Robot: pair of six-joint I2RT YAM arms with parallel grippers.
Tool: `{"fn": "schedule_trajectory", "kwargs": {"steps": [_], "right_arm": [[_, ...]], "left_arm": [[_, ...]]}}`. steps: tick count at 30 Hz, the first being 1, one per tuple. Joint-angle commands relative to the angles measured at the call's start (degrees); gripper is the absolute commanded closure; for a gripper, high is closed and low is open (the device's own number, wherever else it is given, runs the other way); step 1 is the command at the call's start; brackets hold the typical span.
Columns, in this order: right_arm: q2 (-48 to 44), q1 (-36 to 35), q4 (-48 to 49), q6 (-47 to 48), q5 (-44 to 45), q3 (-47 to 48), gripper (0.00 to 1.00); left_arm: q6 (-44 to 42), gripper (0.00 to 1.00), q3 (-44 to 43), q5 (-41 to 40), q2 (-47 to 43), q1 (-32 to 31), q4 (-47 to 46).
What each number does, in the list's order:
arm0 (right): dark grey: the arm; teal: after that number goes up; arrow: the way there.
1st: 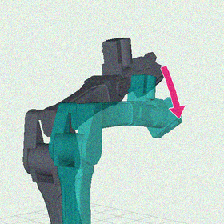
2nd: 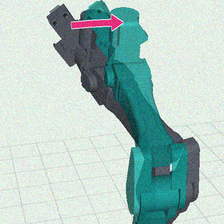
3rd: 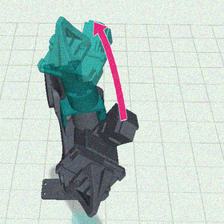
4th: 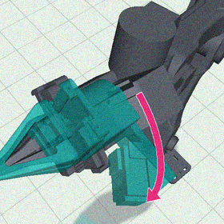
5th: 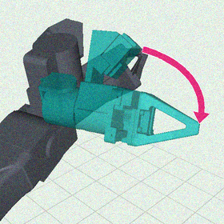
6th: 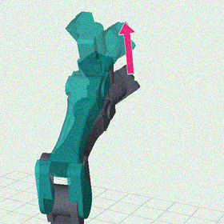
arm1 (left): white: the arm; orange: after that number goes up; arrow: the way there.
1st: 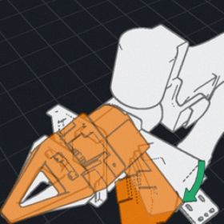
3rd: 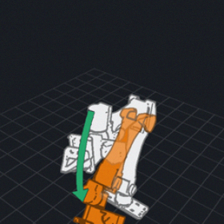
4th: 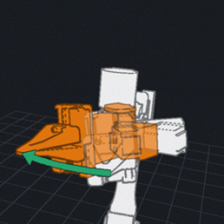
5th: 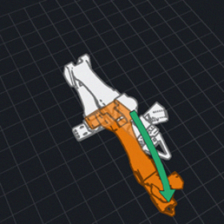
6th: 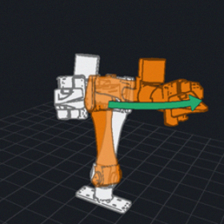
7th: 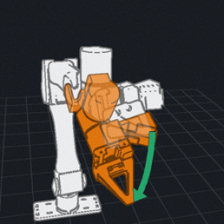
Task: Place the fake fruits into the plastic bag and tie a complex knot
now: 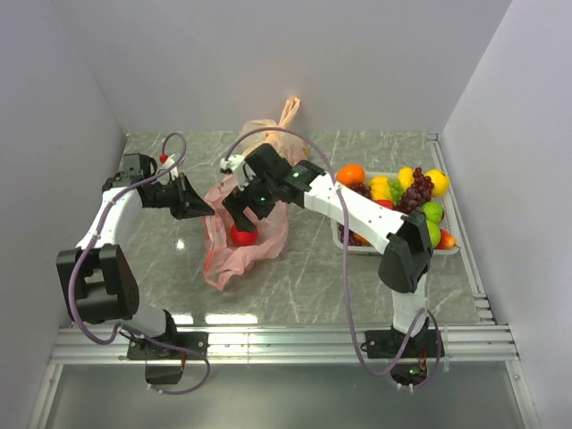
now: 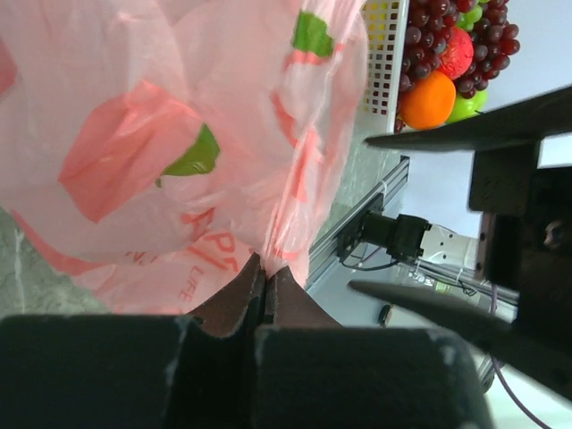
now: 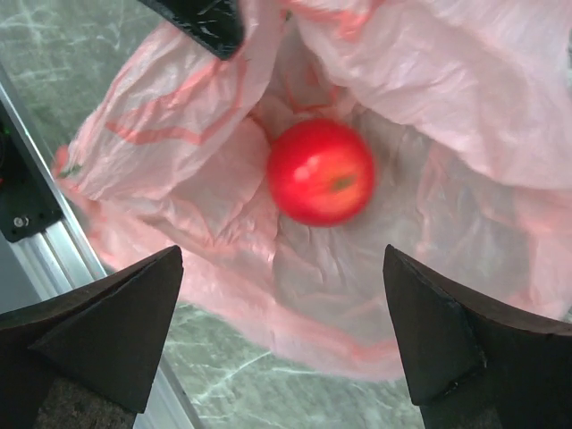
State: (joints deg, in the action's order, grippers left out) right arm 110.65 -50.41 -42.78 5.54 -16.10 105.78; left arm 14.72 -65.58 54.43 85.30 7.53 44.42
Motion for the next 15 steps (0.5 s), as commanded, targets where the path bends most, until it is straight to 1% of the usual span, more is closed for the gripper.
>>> {"fn": "schedule_trajectory", "kwargs": {"steps": [1, 3, 4, 7, 8, 9, 11, 12, 14, 15], "right_arm": [[-6.23, 3.9, -0.01, -0.27, -1.29, 2.59, 0.0], [-9.9, 6.89, -3.26, -0.7, -5.41, 2.59, 0.0], [-11.67, 10.82, -4.66, -0.97, -7.0, 1.98, 0.0], [-19.05, 18.3, -6.69, -0.62, -9.39, -1.7, 0.0], [-20.81, 23.81, -8.44, 0.34, -9.74, -2.76, 0.0], [-24.05, 27.26, -9.5, 0.96, -9.92, -4.51, 0.0], [-27.05, 32.9, -12.84, 3.49, -10.44, -6.28, 0.0], [-29.68, 39.19, -13.98, 4.21, -10.1, -7.5, 0.0], [-32.15, 45.19, -16.97, 6.66, -9.92, -8.48, 0.0], [-33.73, 50.01, -17.85, 7.37, -9.74, -8.83, 0.0]], "left_arm": [[-0.22, 1.0, -0.25, 2.61, -0.57, 0.2, -1.18], [-0.13, 1.0, -0.07, 2.34, -0.83, 0.2, -1.36], [-0.13, 1.0, -0.07, 1.99, -1.01, 0.12, -1.44], [-0.04, 1.0, 0.19, 1.29, -1.71, 0.12, -1.8], [-0.13, 1.0, 0.19, 1.03, -1.89, 0.2, -1.88], [-0.22, 1.0, 0.37, 0.94, -1.89, 0.2, -1.89], [-0.48, 1.0, 0.37, 0.67, -1.8, 0.2, -1.71], [-0.57, 1.0, 0.45, 0.67, -1.89, 0.12, -1.54], [-0.83, 1.0, 0.45, 0.24, -2.41, 0.2, -1.53], [-0.83, 1.0, 0.54, 0.06, -2.5, 0.2, -1.53]]}}
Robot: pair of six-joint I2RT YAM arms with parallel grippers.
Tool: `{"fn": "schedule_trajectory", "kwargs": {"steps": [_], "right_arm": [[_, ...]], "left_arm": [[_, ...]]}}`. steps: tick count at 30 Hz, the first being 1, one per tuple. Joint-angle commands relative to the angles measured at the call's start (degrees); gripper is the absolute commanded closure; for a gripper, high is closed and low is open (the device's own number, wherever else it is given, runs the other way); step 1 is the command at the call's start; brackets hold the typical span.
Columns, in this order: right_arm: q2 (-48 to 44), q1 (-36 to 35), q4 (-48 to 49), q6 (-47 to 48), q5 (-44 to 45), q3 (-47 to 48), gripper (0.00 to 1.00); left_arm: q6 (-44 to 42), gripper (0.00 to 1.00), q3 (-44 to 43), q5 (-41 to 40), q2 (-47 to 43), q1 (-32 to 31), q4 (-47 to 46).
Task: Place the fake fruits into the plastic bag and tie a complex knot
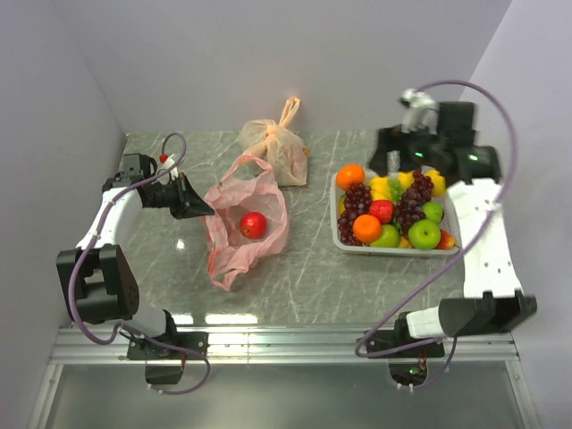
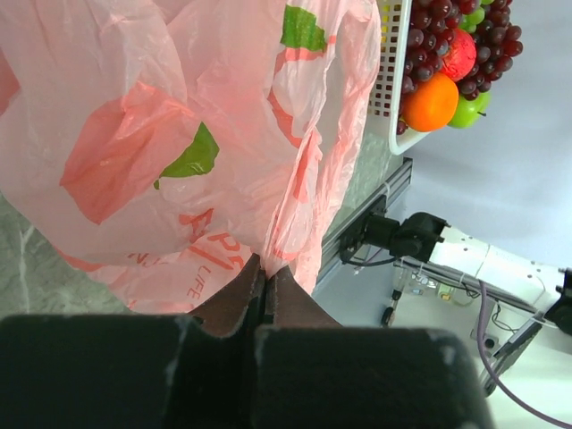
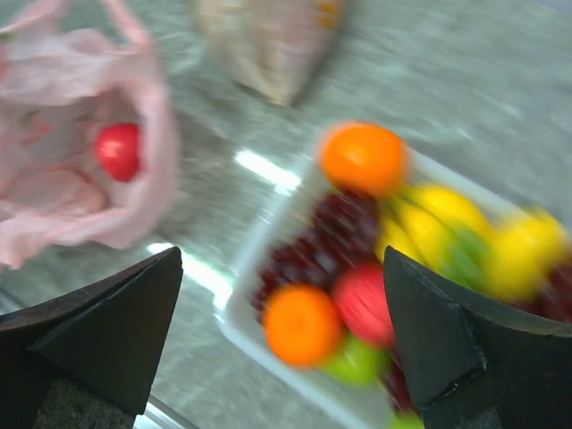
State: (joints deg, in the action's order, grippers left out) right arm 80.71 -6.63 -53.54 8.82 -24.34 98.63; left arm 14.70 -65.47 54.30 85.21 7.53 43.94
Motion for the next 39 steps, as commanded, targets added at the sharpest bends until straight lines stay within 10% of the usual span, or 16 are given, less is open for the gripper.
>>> {"fn": "schedule_trajectory", "kwargs": {"steps": [1, 9, 39], "right_arm": [[-4.41, 10.46, -8.85, 4.88, -1.59, -1.69, 0.01], [1.9, 26.41, -17.91, 7.44, 0.41, 3.5, 0.05], [8.15, 16.65, -2.98, -0.56, 14.32, -14.78, 0.23]], "left_arm": [[-0.9, 1.0, 0.35, -0.07, -2.68, 0.12, -1.05], [-0.64, 1.0, -0.36, -0.25, -2.77, 0.2, -0.96], [-0.72, 1.0, 0.17, -0.95, -2.15, 0.2, -1.4]]}}
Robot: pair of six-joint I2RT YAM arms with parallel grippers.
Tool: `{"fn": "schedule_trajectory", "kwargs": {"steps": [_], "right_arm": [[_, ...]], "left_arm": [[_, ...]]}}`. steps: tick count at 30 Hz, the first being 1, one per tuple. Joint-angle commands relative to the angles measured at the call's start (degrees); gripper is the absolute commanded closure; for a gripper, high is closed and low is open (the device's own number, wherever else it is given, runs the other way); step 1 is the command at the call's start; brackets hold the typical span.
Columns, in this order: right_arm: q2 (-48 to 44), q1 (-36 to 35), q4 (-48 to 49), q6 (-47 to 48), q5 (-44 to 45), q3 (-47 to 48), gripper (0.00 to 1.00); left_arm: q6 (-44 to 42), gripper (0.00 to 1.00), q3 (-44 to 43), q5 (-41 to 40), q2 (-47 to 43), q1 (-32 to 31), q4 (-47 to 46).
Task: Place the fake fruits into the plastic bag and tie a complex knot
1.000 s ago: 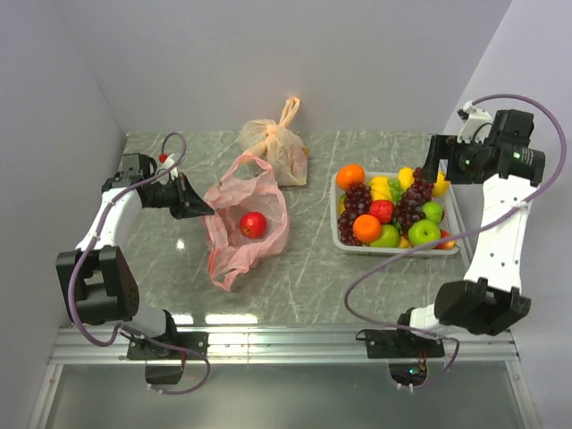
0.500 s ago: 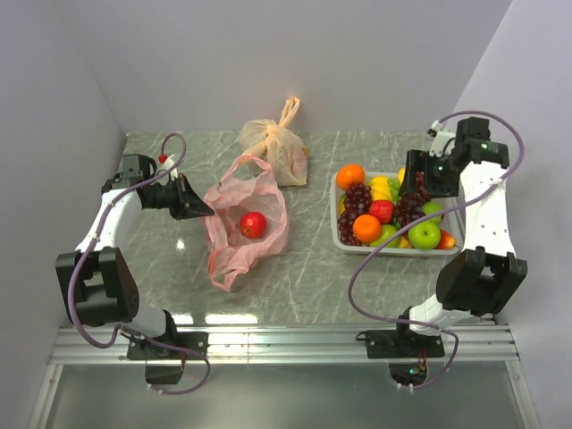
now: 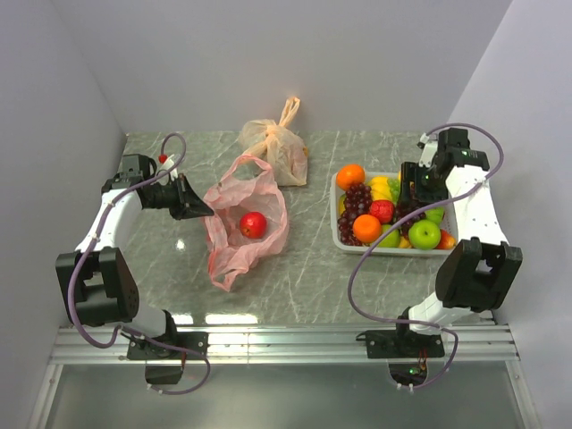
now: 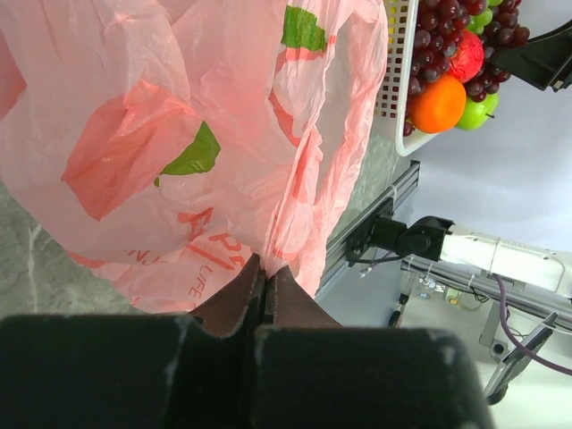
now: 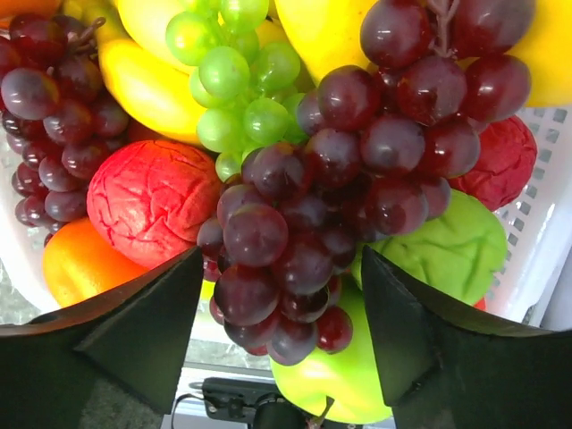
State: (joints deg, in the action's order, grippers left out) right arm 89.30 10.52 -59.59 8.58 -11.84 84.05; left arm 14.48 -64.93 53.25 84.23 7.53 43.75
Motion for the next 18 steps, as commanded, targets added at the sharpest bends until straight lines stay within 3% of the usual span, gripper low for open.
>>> {"fn": "schedule_trajectory", "kwargs": {"steps": [1, 9, 15, 17, 18], "right_arm": [[0.17, -0.59, 3.43, -0.49, 1.73, -0.29, 0.25], [0.36, -0.59, 2.11, -0.76, 0.15, 2.52, 0.57], [-2.28, -0.59, -0.52, -1.02, -1.61, 5.15, 0.86], [-2.72, -0.51, -1.14, -1.11, -2.14, 6.56, 1.0], [-2.81, -0.5, -1.84, -1.28, -2.31, 7.0, 1.0]], "left_arm": [[-0.42, 1.0, -0.55, 0.01, -1.08, 0.2, -1.21], [-0.77, 1.0, -0.82, -0.34, -1.34, 0.12, -0.77], [-0.59, 1.0, -1.08, -0.26, -1.08, 0.2, -0.68], [-0.86, 1.0, -1.34, -0.26, -0.91, 0.29, -0.51], [-0.94, 1.0, -1.43, -0.34, -0.91, 0.12, -0.42]]}}
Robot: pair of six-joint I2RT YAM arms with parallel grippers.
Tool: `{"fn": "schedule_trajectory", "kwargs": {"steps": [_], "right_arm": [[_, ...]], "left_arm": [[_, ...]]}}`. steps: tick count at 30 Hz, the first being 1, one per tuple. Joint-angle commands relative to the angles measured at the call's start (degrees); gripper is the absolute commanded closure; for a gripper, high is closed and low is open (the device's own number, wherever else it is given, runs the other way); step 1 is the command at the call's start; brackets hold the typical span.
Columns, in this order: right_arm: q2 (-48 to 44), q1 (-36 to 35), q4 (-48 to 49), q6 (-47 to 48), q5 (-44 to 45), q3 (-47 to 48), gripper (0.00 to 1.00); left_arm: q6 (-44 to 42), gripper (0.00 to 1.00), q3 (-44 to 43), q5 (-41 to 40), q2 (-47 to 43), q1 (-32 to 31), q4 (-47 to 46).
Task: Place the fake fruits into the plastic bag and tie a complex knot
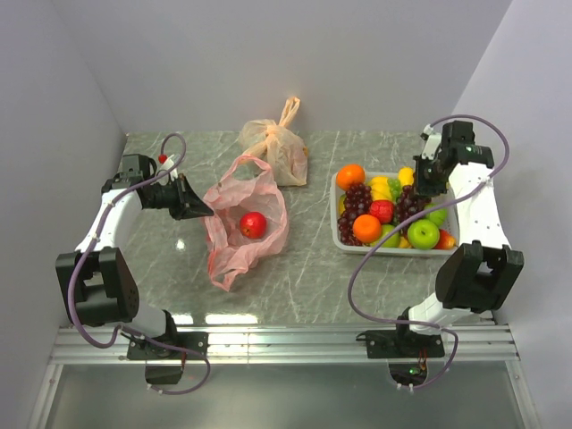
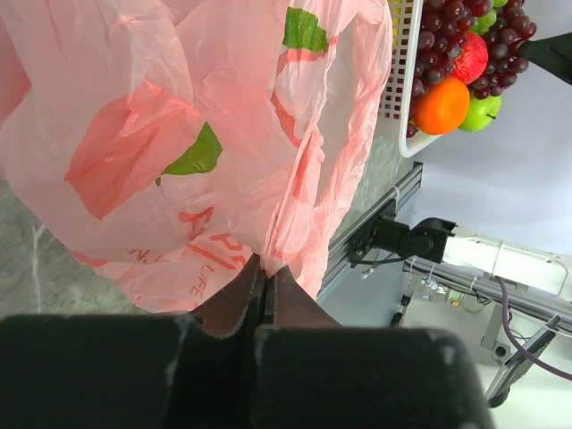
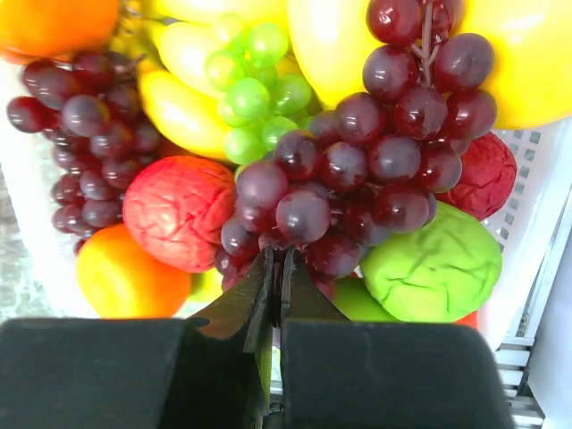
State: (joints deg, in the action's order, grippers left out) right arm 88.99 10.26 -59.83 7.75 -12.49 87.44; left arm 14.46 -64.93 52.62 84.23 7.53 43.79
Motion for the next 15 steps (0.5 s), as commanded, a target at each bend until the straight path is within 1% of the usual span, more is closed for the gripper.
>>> {"fn": "schedule_trajectory", "kwargs": {"steps": [1, 8, 15], "right_arm": [[-2.68, -0.24, -1.78, -0.45, -1.83, 4.4, 1.0], [-3.91, -0.33, -3.01, -0.72, -2.89, 7.74, 1.0], [-5.23, -0.42, -4.15, -1.16, -7.28, 12.22, 1.0]], "left_arm": [[-0.92, 1.0, -1.52, 0.29, -0.99, 0.2, -0.37], [-0.84, 1.0, -1.34, 0.38, -1.08, 0.12, -0.55], [-0.84, 1.0, -1.34, 0.55, -0.91, 0.12, -0.55]]}}
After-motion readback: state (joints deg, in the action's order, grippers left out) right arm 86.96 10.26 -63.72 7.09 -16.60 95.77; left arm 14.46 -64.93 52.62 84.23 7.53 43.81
